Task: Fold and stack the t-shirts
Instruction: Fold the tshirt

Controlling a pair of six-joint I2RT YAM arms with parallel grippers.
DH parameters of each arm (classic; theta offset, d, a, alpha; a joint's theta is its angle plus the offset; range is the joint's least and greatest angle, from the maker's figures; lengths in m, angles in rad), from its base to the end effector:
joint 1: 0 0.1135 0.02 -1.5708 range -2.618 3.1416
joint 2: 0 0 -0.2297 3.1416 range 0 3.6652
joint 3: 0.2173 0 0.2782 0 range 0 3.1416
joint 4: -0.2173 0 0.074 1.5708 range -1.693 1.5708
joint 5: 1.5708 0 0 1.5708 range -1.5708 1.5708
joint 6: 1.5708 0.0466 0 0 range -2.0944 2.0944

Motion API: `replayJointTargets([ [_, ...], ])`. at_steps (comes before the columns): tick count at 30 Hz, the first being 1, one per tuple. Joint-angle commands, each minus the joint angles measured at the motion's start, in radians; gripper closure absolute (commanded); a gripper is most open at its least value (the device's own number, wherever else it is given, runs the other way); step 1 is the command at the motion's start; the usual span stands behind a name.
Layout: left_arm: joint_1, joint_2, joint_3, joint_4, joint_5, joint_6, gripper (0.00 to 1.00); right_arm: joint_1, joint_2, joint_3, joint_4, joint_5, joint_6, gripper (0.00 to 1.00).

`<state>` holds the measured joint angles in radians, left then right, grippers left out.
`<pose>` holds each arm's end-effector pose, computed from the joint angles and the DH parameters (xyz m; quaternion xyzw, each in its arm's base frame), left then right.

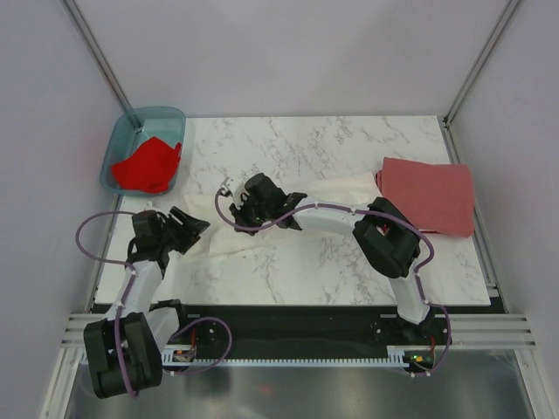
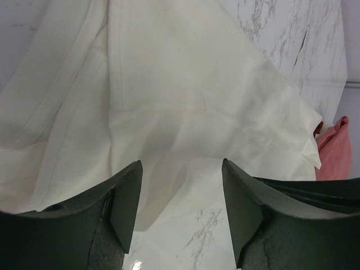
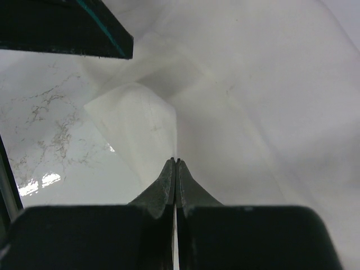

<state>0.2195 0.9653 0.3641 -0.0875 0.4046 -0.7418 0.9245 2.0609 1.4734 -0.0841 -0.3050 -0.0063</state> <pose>0.2357 0.0338 0.1239 -0.3335 0.8251 -0.2835 0.3571 0.2780 0.3918 0.1418 -0.4585 0.7659 0.3130 0.3245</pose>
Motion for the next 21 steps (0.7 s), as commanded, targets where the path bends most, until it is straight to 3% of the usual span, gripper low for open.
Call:
replayJointTargets([
  [1, -0.014, 0.01, -0.019, 0.064, 0.088, 0.053, 0.34, -0.004, 0.011, 0.031, 0.046, -0.005, 0.029, 1.0],
  [11, -0.068, 0.091, -0.011, 0.083, 0.077, 0.056, 0.39, -0.012, 0.008, 0.024, 0.058, -0.039, 0.035, 1.0],
  [14, -0.069, 0.145, -0.008, 0.127, 0.095, 0.053, 0.51, -0.01, 0.013, 0.024, 0.058, -0.04, 0.04, 1.0],
  [15, -0.069, 0.156, -0.008, 0.138, 0.106, 0.053, 0.65, -0.013, 0.015, 0.024, 0.058, -0.039, 0.042, 0.99],
  [17, -0.069, 0.177, -0.011, 0.166, 0.132, 0.052, 0.78, -0.013, 0.015, 0.022, 0.061, -0.04, 0.049, 0.93],
  [18, -0.071, 0.182, -0.011, 0.17, 0.14, 0.051, 0.91, -0.015, 0.016, 0.021, 0.061, -0.043, 0.052, 0.91],
  [21, -0.071, 0.181, -0.016, 0.19, 0.158, 0.052, 0.98, -0.022, 0.013, 0.013, 0.07, -0.049, 0.065, 0.81],
])
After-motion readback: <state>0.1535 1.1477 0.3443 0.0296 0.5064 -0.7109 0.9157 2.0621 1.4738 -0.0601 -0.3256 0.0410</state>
